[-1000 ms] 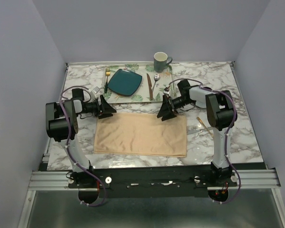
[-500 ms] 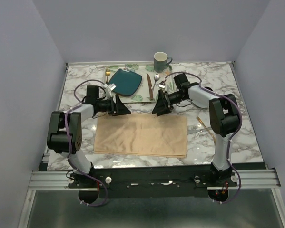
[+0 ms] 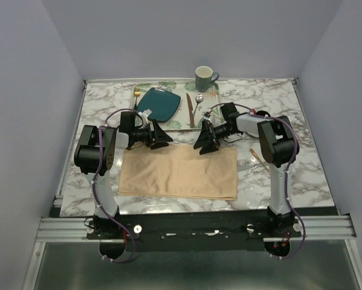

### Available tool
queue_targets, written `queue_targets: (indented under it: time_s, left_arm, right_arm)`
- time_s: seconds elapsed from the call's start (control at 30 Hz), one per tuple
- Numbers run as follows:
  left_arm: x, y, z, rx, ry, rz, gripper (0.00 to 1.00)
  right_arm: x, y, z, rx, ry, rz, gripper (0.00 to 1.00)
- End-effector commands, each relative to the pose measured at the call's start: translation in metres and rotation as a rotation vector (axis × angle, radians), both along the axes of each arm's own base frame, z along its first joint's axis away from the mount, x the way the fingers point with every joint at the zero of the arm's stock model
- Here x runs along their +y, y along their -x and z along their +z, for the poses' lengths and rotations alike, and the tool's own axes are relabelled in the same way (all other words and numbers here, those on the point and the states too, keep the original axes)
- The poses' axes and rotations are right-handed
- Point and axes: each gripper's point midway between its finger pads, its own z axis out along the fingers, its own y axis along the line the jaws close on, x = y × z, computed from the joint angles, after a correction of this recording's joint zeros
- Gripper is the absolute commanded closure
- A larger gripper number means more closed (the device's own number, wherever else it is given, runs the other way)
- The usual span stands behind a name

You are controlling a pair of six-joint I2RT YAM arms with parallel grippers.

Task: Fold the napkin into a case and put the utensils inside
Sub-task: Smooth out the rectangle-folded napkin at the center of the board, then move the rectangle-folded napkin to the center of the board.

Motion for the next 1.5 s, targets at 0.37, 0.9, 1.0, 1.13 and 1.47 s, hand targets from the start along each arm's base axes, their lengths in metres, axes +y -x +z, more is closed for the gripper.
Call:
queue_targets:
  time_s: [0.37, 0.9, 1.0, 1.13, 1.47]
  left_arm:
    - [0.051, 0.002, -0.013, 0.011, -0.01, 0.038, 0.23]
    - [0.149, 0.077, 0.018, -0.232, -0.786, -0.19, 0.52]
    - [0.147, 0.078, 0.014, -0.23, -0.824, -0.209, 0.6]
    - [0.14, 0.084, -0.009, -0.177, -0.893, -0.288, 0.67]
    - [0.177, 0.049, -0.043, -0.068, -1.081, -0.233, 0.75]
  right_arm:
    - [-0.055, 0.02, -0.02, 0.086, -0.012, 0.001, 0.06]
    - [-0.056, 0.045, 0.02, -0.146, 0.181, 0.056, 0.34]
    - [-0.067, 0.06, 0.005, -0.164, 0.27, 0.092, 0.43]
    - [-0.077, 0.066, -0.023, -0.187, 0.389, 0.128, 0.48]
    - [-0.061, 0.032, -0.047, -0.209, 0.468, 0.135, 0.55]
